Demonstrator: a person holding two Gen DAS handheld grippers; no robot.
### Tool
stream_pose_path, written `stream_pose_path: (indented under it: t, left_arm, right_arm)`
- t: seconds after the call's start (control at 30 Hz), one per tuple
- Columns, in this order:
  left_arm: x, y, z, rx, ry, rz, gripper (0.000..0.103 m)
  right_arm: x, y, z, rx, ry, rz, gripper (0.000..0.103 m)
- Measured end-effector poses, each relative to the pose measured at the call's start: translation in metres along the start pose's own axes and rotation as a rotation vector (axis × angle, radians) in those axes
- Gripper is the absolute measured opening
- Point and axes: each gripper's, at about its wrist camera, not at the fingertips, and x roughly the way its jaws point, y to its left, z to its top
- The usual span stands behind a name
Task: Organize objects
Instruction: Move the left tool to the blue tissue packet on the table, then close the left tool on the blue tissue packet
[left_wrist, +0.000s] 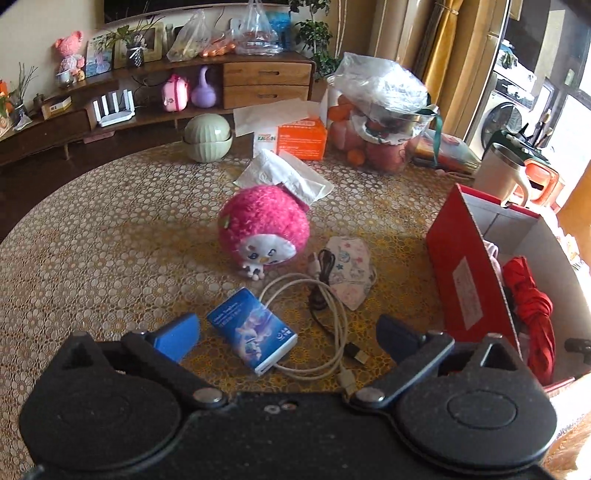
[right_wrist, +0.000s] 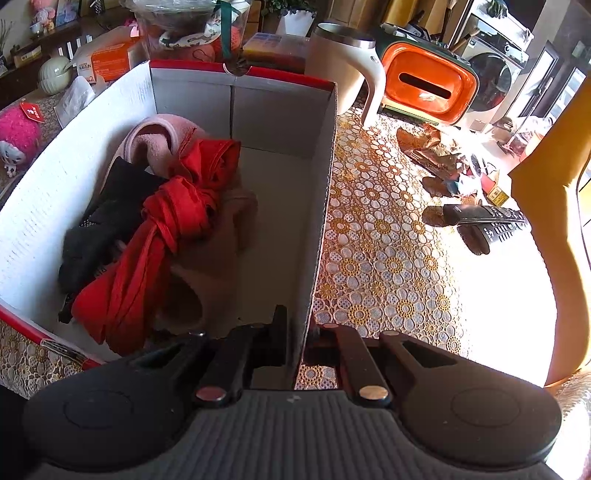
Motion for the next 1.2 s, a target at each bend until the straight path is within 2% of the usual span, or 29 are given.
stream_pose_path:
  t: [0.3,0.57,0.8,0.93,1.1,1.13,1.2]
  left_arm:
    - [0.053,0.027,-0.003,-0.142,0.094,0.045,0.101]
    - [0.083,0.032,0.002,-0.168,0.110,0.104,0.101]
    - [0.101,0.023,-0.001,-0.122,0.127,0.169,0.100]
    - [0.105,0.024,-0.002,-0.124,0.137,0.174,0.090]
    - [0.103,0.026,-0.003,-0.128,0.129,0.160,0.071]
    - [0.102,0.026,-0.003,-0.128,0.127,0.155,0.063]
    - [0.099,0.027,-0.004,-0.123,0.123,0.157,0.060]
  right_arm:
    - [0.002,0.002,0.001,-0.004,0.008,-0.012,0.008]
    - [0.002,0.002,0.001,-0.003,0.011,-0.012,0.008]
    - [0.002,0.002,0.001,-0.002,0.012,-0.012,0.008]
    - [0.002,0.002,0.001,-0.002,0.012,-0.010,0.008]
    - [0.002,0.002,0.001,-0.005,0.012,-0.008,0.008]
    - [0.002,0.002,0.001,-0.005,0.012,-0.008,0.008]
    - [0.002,0.002,0.001,-0.005,0.011,-0.009,0.008]
